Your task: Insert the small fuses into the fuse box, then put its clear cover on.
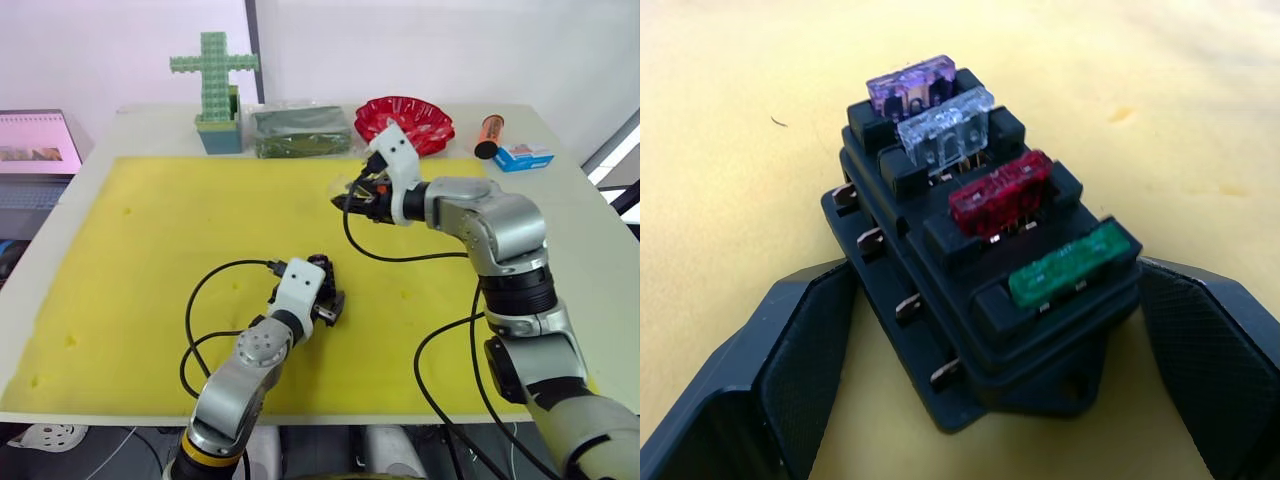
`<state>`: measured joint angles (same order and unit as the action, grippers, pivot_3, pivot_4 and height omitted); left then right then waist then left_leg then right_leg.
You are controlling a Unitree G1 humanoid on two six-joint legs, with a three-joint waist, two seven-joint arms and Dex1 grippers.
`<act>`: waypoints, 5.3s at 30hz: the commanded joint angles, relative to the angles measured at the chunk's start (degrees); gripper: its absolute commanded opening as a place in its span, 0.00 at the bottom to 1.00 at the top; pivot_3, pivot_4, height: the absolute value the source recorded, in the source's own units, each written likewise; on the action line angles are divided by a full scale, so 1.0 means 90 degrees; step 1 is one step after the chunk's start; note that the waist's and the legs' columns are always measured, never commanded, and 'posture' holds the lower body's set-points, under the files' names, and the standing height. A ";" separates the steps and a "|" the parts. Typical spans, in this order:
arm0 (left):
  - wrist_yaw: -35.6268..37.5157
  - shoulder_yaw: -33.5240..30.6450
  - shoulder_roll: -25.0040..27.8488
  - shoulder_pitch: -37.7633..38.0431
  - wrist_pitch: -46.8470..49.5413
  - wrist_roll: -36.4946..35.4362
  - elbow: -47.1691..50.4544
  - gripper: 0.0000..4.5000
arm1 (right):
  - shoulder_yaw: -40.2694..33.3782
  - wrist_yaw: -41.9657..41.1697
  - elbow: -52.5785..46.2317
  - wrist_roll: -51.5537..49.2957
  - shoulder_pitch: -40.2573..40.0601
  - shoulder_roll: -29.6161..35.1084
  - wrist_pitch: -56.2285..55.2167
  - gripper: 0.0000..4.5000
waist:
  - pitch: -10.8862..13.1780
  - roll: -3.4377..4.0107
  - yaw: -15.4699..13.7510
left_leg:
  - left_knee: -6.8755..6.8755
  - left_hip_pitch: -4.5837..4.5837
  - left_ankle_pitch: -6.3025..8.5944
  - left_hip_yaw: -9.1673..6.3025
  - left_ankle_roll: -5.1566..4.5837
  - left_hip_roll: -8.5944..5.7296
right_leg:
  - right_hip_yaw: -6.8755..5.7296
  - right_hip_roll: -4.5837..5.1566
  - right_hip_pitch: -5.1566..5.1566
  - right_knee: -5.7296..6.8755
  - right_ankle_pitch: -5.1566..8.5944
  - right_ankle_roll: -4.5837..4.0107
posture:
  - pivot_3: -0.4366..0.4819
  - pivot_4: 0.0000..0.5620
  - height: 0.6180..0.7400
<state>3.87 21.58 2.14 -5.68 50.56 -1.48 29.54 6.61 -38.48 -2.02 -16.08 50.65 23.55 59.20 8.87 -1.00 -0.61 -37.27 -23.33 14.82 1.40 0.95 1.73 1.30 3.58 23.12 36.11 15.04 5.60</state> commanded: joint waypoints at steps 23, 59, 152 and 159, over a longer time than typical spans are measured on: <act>0.4479 -0.1044 0.2845 -0.0995 -0.2570 -0.1380 -0.1426 0.63 | 0.0472 -0.1482 -0.1365 -0.0703 -0.0492 0.1463 -0.0098 0.40 | 0.0003 0.0003 0.0149 | 0.0018 0.0000 0.0000 0.0000 0.0000 0.0010 | -0.0006 -0.0012 0.0016 -0.0002 0.0013 -0.0024 | 0.48 0.27 1.00; 0.7978 -0.0509 0.2739 -0.3602 -0.6654 -0.0479 -0.6945 0.63 | 0.2498 -0.2311 -0.0398 0.0299 -0.0072 0.0661 -0.1329 0.40 | 0.0003 -0.0002 0.0125 | 0.0002 -0.0009 0.0000 0.0010 -0.0001 0.0007 | -0.0012 -0.0016 0.0013 0.0004 -0.0001 0.0003 | 0.48 0.27 1.00; 0.7870 -0.0625 0.2711 -0.3488 -0.6521 -0.0434 -0.6846 0.63 | 0.1513 -0.2410 0.0619 0.0116 -0.1447 0.0079 -0.2686 0.00 | -0.0002 -0.0002 0.0138 | 0.0001 -0.0002 0.0000 0.0006 -0.0001 0.0009 | -0.0013 -0.0023 0.0005 0.0011 -0.0002 0.0004 | 0.48 0.27 1.00; 0.7875 -0.0648 0.2732 -0.3436 -0.6458 -0.0423 -0.6753 0.63 | 0.2217 -0.2335 0.1912 0.1088 -0.1573 0.0149 -0.3677 0.00 | -0.0046 0.0001 0.0168 | 0.0024 0.0106 0.0001 0.0010 -0.0002 0.0015 | -0.0008 -0.0032 -0.0089 0.0001 0.0005 0.0002 | 0.48 0.27 1.00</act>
<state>74.57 16.02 26.45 -36.97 -7.61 -5.61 -31.89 22.53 -60.67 8.27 -12.26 39.36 23.53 24.33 8.46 -0.99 0.90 -37.04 -22.37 14.83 1.48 0.94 1.89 1.22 3.28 22.31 36.13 15.09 5.61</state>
